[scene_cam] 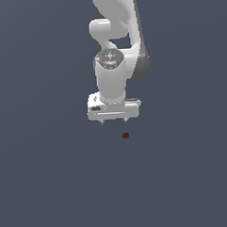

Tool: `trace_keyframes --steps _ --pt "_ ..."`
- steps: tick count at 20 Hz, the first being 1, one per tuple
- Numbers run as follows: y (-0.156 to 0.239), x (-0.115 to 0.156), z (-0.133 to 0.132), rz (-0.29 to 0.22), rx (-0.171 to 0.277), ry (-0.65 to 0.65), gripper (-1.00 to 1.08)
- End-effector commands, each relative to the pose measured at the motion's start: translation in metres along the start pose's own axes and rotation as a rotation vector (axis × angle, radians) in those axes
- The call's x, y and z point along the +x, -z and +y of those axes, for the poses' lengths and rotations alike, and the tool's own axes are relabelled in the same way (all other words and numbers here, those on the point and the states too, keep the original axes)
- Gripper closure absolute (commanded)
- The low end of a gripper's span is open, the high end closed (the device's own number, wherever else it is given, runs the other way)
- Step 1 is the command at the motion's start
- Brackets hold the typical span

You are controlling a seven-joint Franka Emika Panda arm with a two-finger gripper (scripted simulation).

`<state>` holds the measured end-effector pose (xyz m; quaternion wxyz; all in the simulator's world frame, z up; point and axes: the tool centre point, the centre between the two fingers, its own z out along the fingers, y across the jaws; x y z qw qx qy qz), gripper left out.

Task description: Pick up the object and move it to a goal position.

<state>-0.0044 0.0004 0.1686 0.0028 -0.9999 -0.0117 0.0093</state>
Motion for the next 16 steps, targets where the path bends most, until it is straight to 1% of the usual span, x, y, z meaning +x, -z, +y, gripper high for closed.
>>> trace_keyframes --steps 1,4,11,16 --pt "0.0 0.0 0.0 0.0 0.0 0.0 -0.92" --pt "-0.001 -0.001 0.0 -0.005 -0.002 0.008 -0.92" --pt "-0.011 -0.009 0.002 -0.035 -0.016 0.055 -0.92" --pt "-0.01 -0.009 0.003 -0.034 -0.016 0.055 -0.92"
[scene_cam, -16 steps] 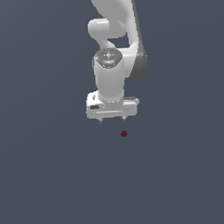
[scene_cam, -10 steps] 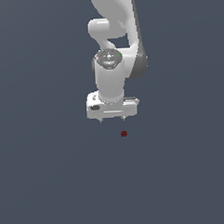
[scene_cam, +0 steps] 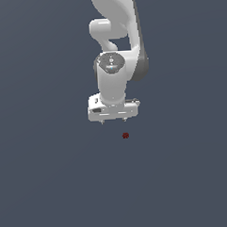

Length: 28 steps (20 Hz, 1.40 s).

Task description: Pick up the object and move it to a goal position.

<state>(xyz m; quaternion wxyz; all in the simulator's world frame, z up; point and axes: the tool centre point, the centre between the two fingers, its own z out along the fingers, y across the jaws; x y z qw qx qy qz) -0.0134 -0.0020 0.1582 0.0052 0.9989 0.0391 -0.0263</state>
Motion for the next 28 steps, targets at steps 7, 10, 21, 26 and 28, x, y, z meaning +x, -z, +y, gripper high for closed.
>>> trace_keyframes --steps 7,10,21,26,28 --pt "-0.001 0.0 0.0 0.0 0.0 -0.008 -0.92" --pt "-0.002 0.0 -0.002 0.001 0.001 -0.029 -0.92" --pt "-0.014 0.003 -0.011 0.005 0.009 -0.199 -0.92" --pt "-0.023 0.005 -0.018 0.008 0.015 -0.323 -0.92" --pt "-0.027 0.005 -0.02 0.009 0.017 -0.375 -0.92"
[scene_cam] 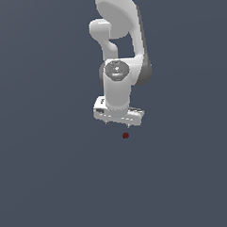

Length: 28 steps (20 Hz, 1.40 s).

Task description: Pick up the object and move it to a goal position.

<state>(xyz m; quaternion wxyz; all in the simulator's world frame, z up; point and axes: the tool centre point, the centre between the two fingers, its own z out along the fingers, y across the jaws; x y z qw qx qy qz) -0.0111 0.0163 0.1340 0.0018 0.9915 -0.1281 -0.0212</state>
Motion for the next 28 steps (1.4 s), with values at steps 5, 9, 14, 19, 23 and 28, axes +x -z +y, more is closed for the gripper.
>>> trace_keyframes --steps 5,9,14,19,23,28 --pt "-0.012 -0.001 -0.009 0.004 0.006 -0.17 -0.92" --pt "-0.019 -0.002 -0.014 0.006 0.009 -0.275 -0.92" --pt "-0.028 -0.003 -0.019 0.009 0.013 -0.405 -0.92" --pt "-0.037 -0.004 -0.025 0.013 0.016 -0.536 -0.92" --pt "-0.044 -0.005 -0.029 0.017 0.019 -0.64 -0.92" --pt "-0.052 -0.006 -0.034 0.022 0.022 -0.771 -0.92"
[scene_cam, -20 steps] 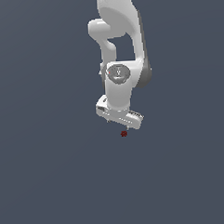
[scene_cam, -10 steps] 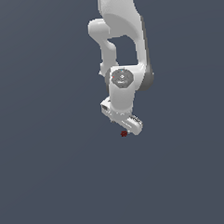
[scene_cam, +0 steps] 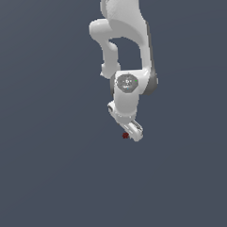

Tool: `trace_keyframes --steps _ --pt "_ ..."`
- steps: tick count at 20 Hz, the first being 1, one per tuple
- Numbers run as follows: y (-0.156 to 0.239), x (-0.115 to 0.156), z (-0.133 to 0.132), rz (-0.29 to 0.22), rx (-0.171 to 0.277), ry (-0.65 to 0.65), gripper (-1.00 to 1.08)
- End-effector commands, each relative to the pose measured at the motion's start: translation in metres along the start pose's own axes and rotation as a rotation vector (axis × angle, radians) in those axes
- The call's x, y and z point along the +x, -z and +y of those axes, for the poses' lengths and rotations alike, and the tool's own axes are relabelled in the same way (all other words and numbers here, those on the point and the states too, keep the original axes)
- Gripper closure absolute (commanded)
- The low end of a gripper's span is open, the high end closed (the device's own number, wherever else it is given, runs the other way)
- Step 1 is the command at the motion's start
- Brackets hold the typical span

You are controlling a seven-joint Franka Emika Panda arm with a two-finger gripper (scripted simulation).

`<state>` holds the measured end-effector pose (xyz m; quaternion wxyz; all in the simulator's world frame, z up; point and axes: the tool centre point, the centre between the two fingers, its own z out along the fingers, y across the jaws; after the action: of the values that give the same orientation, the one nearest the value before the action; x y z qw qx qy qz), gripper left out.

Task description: Pick up the object and move it to a goal position.

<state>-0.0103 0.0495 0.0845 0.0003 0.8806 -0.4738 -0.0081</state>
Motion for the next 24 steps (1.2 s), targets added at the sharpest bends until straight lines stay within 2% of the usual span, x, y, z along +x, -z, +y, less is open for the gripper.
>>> trace_keyframes --steps 1,12,24 --pt "-0.004 -0.002 -0.001 0.003 0.002 -0.065 -0.92" --pt "-0.016 -0.008 -0.005 0.011 0.009 -0.248 -0.92" --pt "-0.023 -0.009 -0.005 0.012 0.01 -0.276 -0.92"
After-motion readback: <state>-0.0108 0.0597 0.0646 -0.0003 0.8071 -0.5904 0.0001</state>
